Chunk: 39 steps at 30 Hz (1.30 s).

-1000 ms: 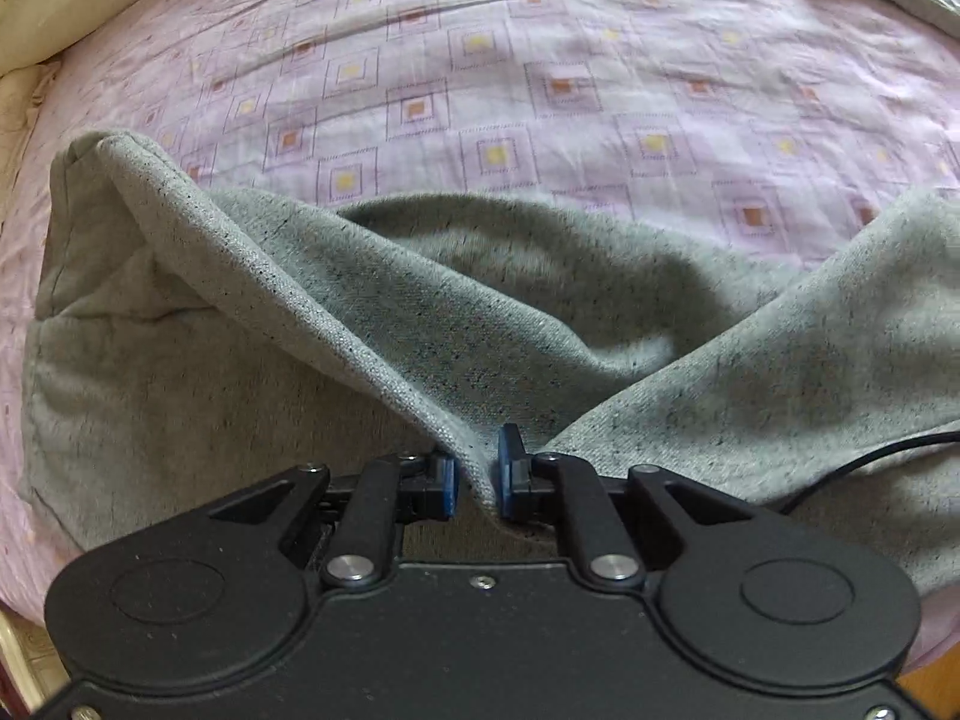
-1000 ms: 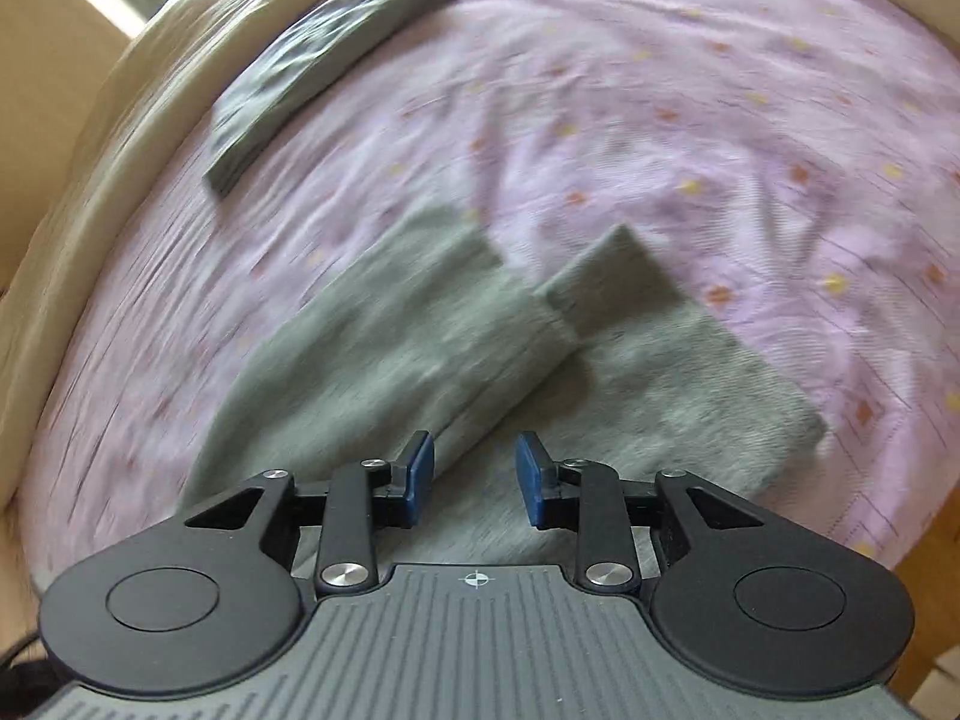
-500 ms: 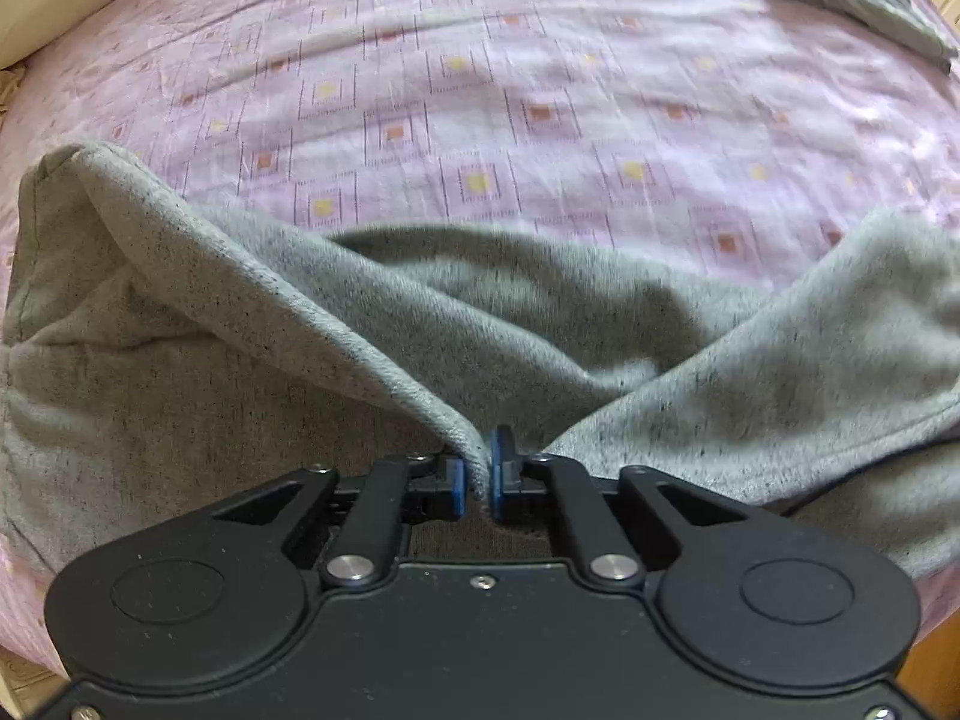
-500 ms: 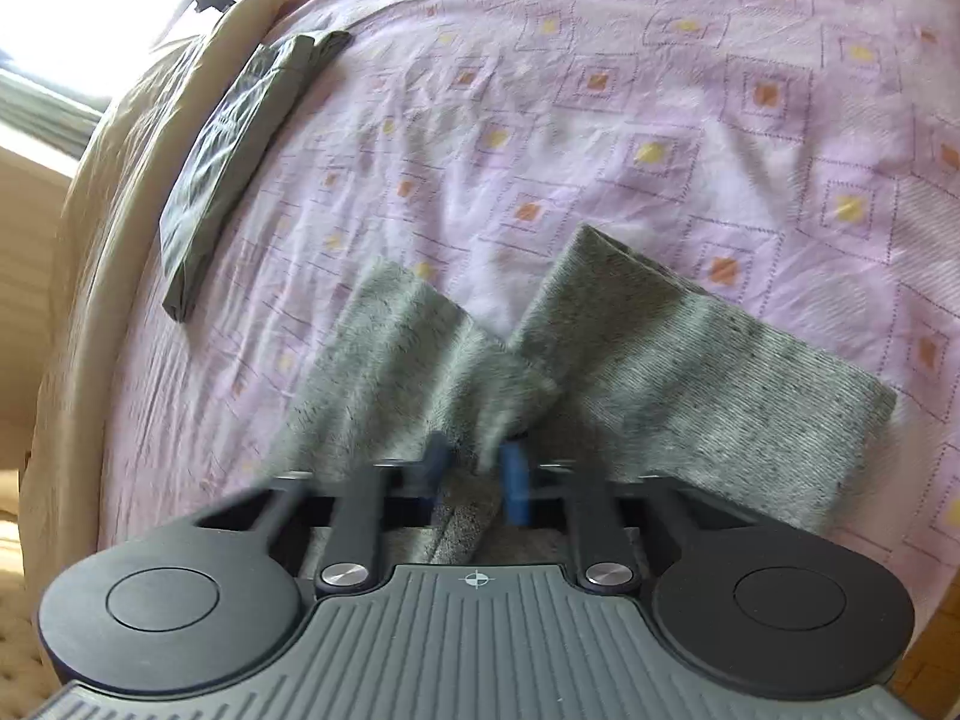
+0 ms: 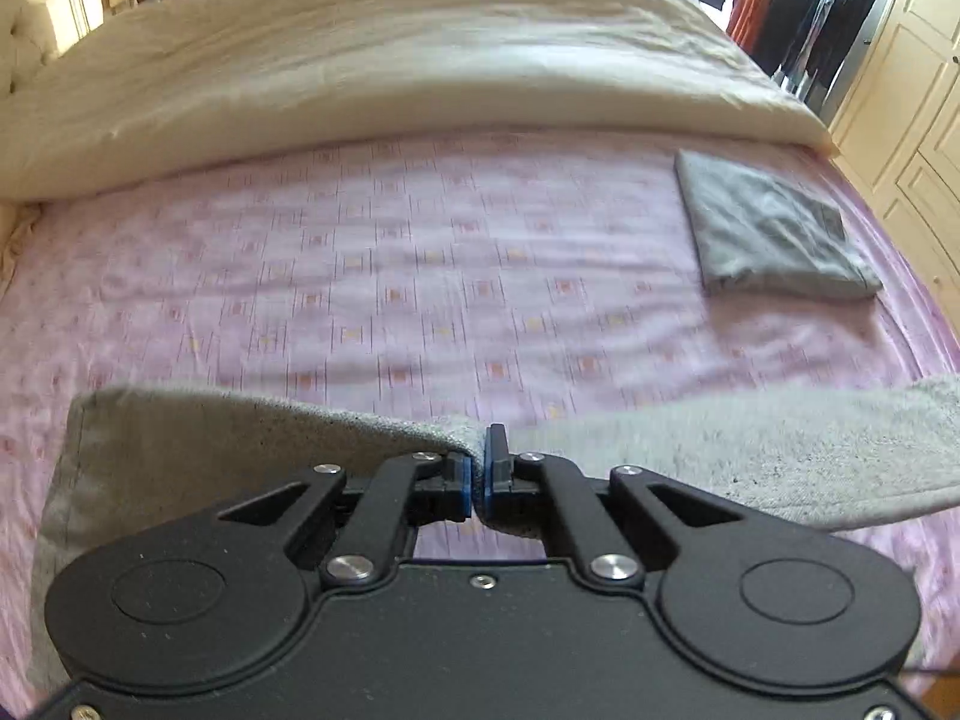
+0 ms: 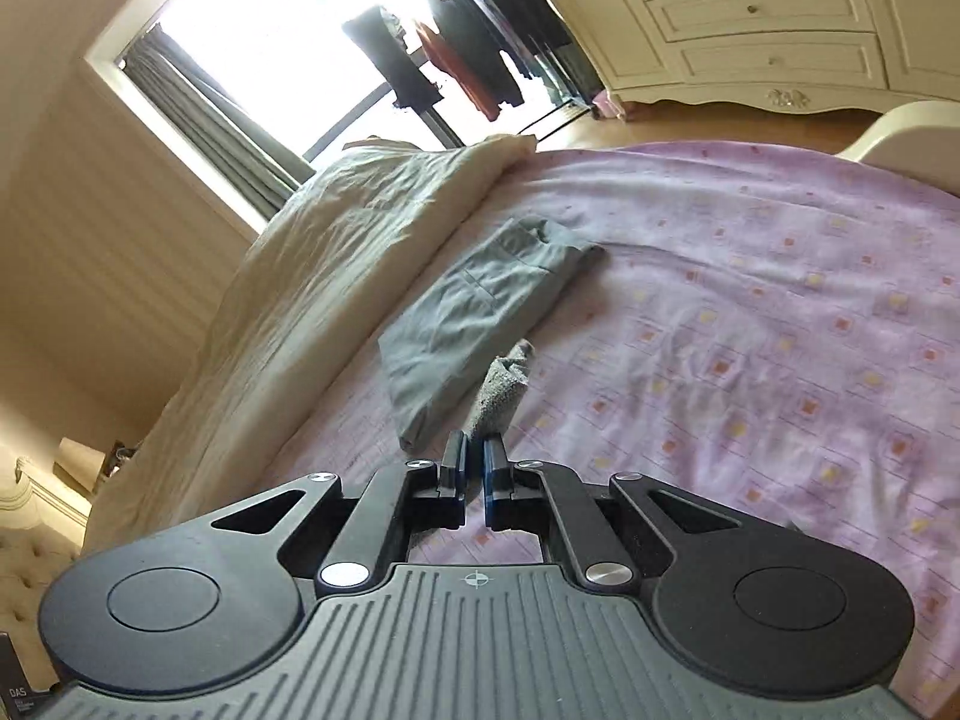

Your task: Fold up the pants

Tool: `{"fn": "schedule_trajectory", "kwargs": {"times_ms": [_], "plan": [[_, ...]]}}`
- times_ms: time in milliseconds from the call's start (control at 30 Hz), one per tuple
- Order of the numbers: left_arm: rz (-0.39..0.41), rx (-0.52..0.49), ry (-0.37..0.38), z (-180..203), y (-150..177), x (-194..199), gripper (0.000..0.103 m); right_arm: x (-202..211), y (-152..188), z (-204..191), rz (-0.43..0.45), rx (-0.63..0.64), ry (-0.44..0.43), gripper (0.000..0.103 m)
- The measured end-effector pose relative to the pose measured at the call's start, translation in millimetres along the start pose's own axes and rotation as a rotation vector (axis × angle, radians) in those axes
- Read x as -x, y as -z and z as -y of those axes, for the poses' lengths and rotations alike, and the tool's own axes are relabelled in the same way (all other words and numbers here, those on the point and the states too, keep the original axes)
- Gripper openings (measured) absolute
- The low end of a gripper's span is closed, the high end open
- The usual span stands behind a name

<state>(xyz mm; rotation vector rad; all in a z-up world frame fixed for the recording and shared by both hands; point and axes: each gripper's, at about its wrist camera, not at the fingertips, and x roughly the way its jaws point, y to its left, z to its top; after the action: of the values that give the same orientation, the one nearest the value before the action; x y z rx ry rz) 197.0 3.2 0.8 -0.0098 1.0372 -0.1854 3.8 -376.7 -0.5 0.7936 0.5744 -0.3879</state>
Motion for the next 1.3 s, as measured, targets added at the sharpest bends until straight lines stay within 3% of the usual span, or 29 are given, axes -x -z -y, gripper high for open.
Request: {"fn": "schedule_trajectory", "kwargs": {"times_ms": [100,233,333,467,567,633,667,833,1067,1200,1300], "plan": [[-0.120,-0.030,-0.023,6,63,-12,0.004,4,34,39,-0.091,-0.031,0.113,0.005],[-0.319,-0.142,-0.141,22,156,-62,0.004,-22,82,96,-0.288,-0.065,0.276,0.005],[-0.373,-0.179,-0.194,25,189,-85,0.005,-26,97,109,-0.329,-0.078,0.287,0.005],[-0.320,-0.091,-0.187,23,176,-75,0.004,-14,81,93,-0.281,0.000,0.203,0.005],[-0.180,-0.067,-0.154,32,152,-43,0.004,10,60,73,-0.168,0.091,0.143,0.005],[-0.097,-0.096,-0.127,43,147,-25,0.005,24,56,73,-0.113,0.134,0.151,0.005],[-0.099,-0.122,-0.125,49,150,-25,0.005,25,58,79,-0.122,0.138,0.170,0.005],[-0.273,-0.188,-0.179,67,188,-78,0.005,-12,83,127,-0.288,0.126,0.300,0.005],[-0.248,-0.164,-0.191,70,189,-69,0.007,-4,77,116,-0.248,0.225,0.264,0.005],[-0.342,-0.154,-0.210,67,197,-87,0.019,-25,86,131,-0.344,0.203,0.322,0.006],[-0.355,-0.102,-0.216,60,194,-85,0.025,-25,90,125,-0.334,0.233,0.338,0.009]]}}
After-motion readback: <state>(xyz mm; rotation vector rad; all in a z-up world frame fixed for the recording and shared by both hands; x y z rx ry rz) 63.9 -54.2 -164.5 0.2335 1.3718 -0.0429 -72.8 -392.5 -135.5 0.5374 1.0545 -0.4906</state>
